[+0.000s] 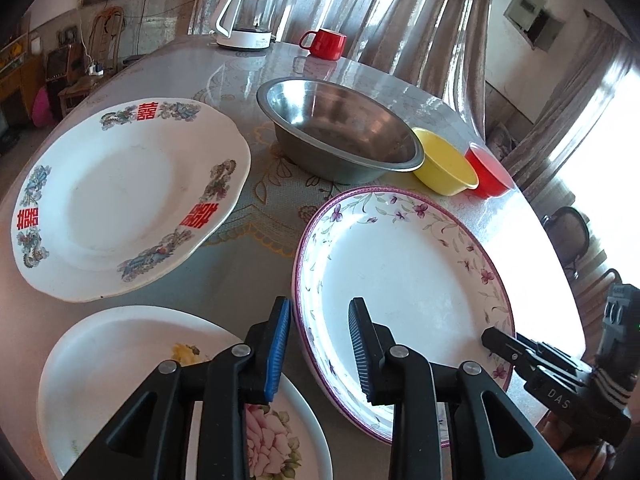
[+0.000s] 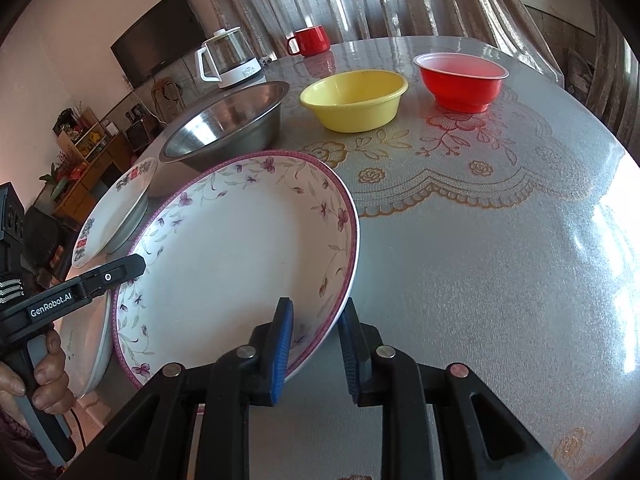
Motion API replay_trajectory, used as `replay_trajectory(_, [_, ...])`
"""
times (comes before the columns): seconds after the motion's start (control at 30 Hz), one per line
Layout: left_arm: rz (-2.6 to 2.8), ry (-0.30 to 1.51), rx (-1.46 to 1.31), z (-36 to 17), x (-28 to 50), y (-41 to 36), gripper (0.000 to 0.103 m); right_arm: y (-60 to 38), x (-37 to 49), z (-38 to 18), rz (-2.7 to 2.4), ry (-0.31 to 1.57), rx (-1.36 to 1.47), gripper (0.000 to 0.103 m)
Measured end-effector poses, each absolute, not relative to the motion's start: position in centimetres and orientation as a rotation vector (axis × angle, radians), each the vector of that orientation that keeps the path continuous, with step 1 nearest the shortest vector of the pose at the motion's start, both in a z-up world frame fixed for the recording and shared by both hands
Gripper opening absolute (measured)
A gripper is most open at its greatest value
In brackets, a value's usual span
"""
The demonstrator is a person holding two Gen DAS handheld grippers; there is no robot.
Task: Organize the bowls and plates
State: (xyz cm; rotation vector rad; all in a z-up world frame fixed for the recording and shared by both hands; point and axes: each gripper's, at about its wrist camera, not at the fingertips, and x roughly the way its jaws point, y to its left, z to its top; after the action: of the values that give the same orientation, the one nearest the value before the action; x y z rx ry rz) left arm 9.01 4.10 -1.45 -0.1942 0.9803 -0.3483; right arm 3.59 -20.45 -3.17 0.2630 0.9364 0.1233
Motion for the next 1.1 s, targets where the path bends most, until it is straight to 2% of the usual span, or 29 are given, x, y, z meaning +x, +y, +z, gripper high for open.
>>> replay_trajectory(0.3, [-0.319, 0.896, -0.259, 0.9, 7.4, 7.8, 0.036, -20.9, 3.4, -2.8, 0.09, 0.935, 0.278, 0.023])
replay_trajectory(0.67, [-0.11, 0.809, -0.324, 1.9, 5.5, 16.3, 0.055, -18.4, 3.9, 0.7, 0.158, 0.818, 0.216, 0.033])
replay_trajectory(0.83, [-0.022, 0.811, -0.361, 1.1, 5.6, 19.8, 0.058, -14.1, 5.0, 1.0, 0.284, 0.828, 0.151, 0.04])
replay_trajectory(1.1, [-0.007, 0.88, -0.47, -1.4, 6.5, 23.4, 0.058, -8.6, 7.5, 0.3, 0.437, 0.893, 0.126, 0.04])
